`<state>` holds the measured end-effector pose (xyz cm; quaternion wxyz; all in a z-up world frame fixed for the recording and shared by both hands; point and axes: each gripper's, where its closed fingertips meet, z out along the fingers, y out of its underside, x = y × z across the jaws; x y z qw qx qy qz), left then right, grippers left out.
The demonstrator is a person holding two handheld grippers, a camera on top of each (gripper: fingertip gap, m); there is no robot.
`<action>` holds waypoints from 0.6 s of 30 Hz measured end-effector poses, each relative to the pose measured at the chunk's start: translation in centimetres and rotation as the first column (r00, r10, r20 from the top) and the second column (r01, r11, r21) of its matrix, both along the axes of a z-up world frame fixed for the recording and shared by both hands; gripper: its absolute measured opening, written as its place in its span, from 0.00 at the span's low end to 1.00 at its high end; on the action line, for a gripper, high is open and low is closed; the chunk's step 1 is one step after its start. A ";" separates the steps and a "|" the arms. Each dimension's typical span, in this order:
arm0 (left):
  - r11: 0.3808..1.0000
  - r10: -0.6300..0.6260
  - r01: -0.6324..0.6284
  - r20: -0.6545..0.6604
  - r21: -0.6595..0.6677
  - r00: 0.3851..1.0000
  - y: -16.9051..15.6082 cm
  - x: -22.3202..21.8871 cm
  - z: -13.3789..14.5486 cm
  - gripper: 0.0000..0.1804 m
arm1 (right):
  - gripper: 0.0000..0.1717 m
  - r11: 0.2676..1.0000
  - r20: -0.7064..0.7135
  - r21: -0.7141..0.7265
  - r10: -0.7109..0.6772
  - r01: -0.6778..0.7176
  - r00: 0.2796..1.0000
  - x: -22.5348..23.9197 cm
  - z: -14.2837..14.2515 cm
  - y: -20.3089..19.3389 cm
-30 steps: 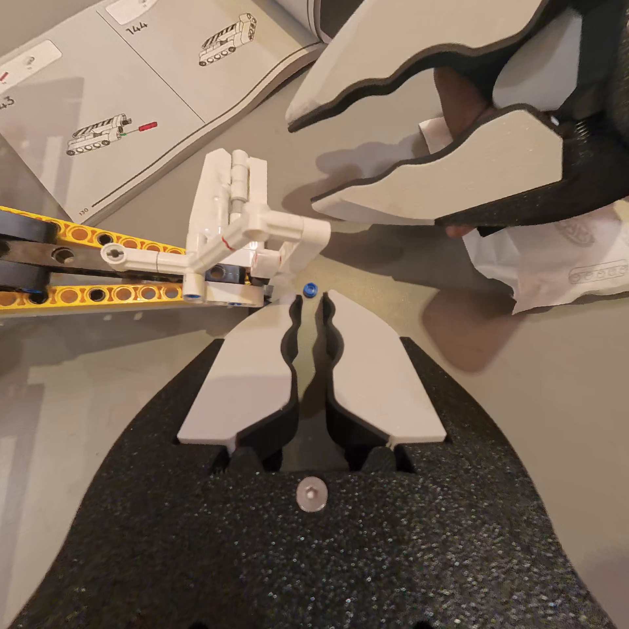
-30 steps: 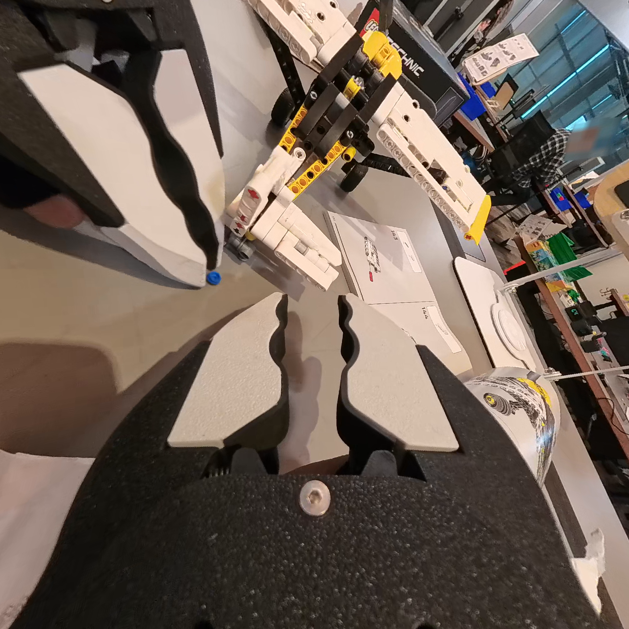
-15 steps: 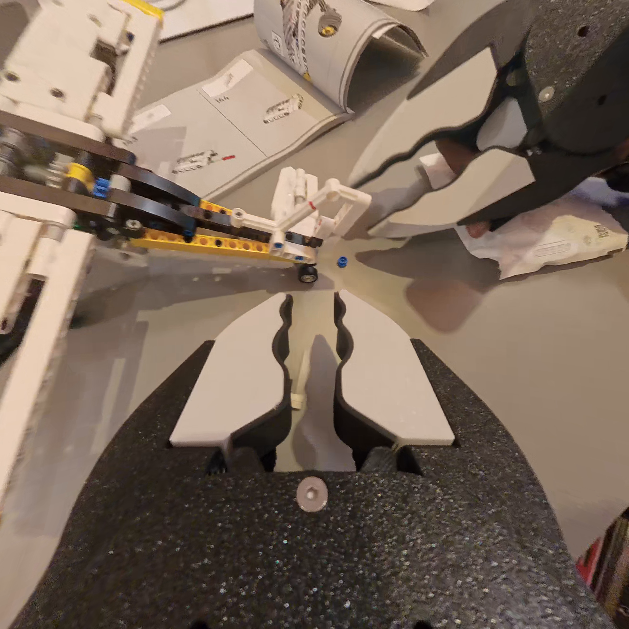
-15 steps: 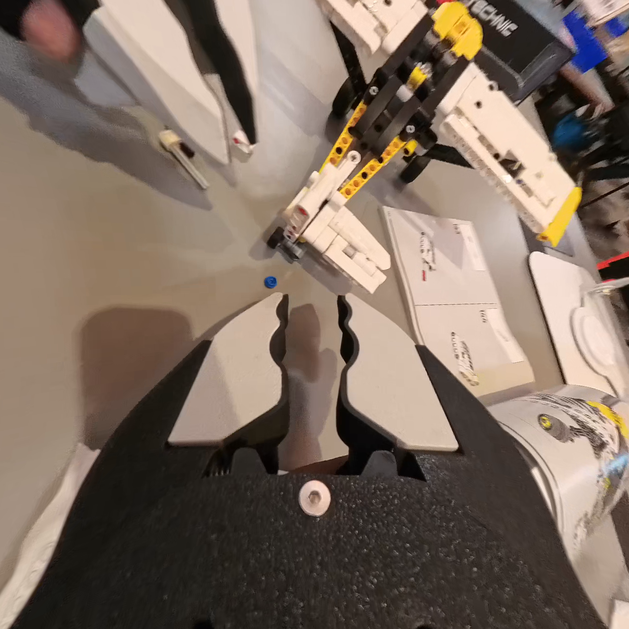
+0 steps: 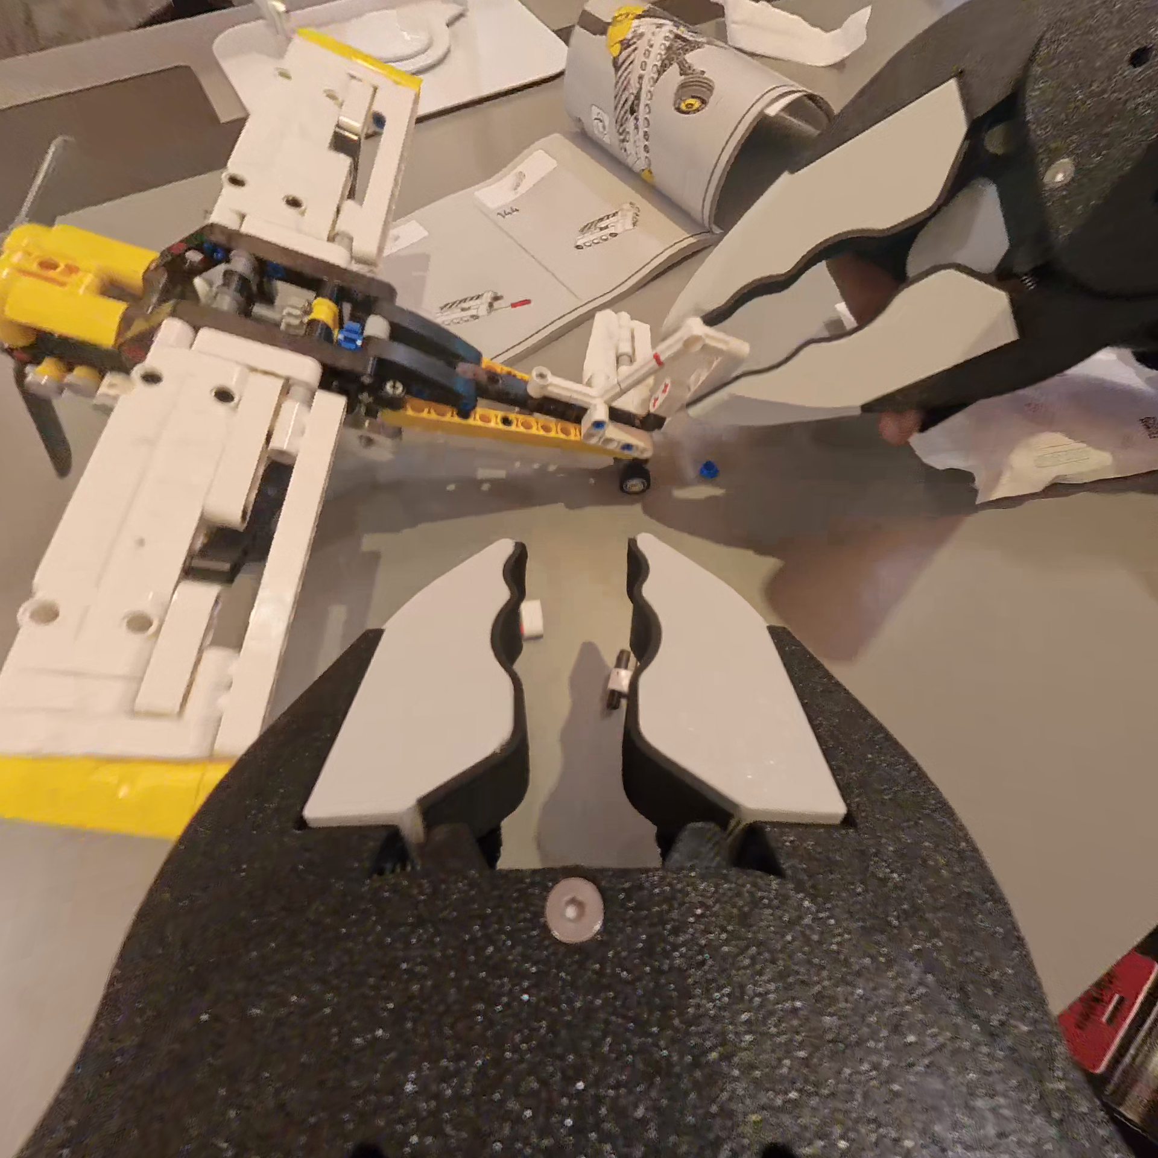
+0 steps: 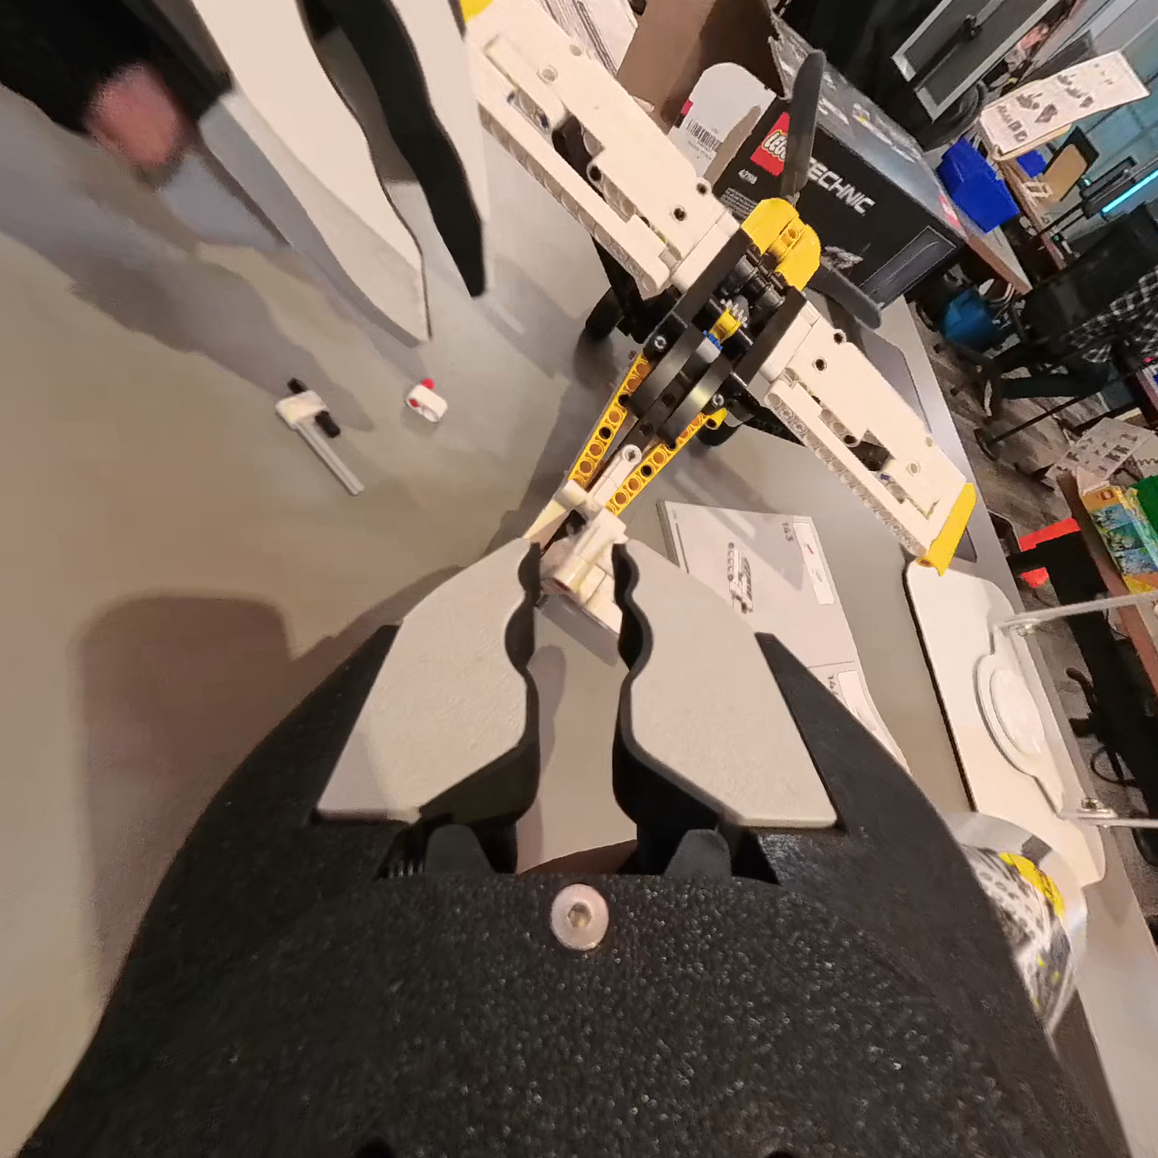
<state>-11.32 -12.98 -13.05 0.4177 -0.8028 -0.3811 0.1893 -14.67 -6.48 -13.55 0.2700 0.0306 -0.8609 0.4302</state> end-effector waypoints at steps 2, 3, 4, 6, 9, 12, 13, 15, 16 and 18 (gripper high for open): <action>1.000 0.021 -0.021 0.005 0.016 1.000 -1.2 0.3 0.2 0.17 | 0.12 1.000 -0.020 0.018 -0.008 0.009 1.000 -0.7 0.0 -0.6; 0.999 0.030 -0.030 0.008 0.023 1.000 -1.8 0.4 0.3 0.17 | 0.12 1.000 -0.022 0.027 -0.007 0.008 1.000 -0.9 0.0 -1.0; 0.999 0.037 -0.037 0.011 0.031 0.999 -2.4 0.6 0.3 0.17 | 0.12 0.999 -0.022 0.038 -0.007 0.008 1.000 -1.2 0.0 -1.3; 0.997 0.047 -0.049 0.023 0.052 0.999 -3.3 0.9 0.4 0.17 | 0.12 0.998 -0.026 0.061 -0.009 0.010 1.000 -2.0 -0.1 -1.9; 0.995 0.062 -0.065 0.031 0.077 0.998 -4.5 1.2 0.4 0.17 | 0.11 0.996 -0.013 0.091 0.003 -0.002 1.000 -3.2 -0.1 -2.6; 0.993 0.065 -0.069 0.038 0.099 0.997 -5.1 1.5 0.3 0.17 | 0.11 0.992 0.005 0.125 -0.006 0.005 1.000 -4.8 -0.2 -2.9; 0.992 0.064 -0.068 0.040 0.104 0.997 -5.3 1.6 0.3 0.17 | 0.11 0.991 0.006 0.135 -0.015 0.014 1.000 -5.4 -0.2 -2.9; 0.991 0.064 -0.069 0.044 0.112 0.997 -5.6 1.7 0.1 0.17 | 0.11 0.990 0.021 0.141 -0.033 0.030 0.999 -6.1 -0.2 -2.9; 0.990 0.064 -0.069 0.046 0.119 0.997 -5.8 1.8 0.1 0.17 | 0.11 0.989 0.030 0.145 -0.044 0.039 0.999 -6.3 -0.2 -2.8; 0.988 0.066 -0.071 0.047 0.137 0.997 -6.1 2.0 0.1 0.17 | 0.13 0.986 0.037 0.157 -0.071 0.064 0.997 -6.2 0.0 -2.2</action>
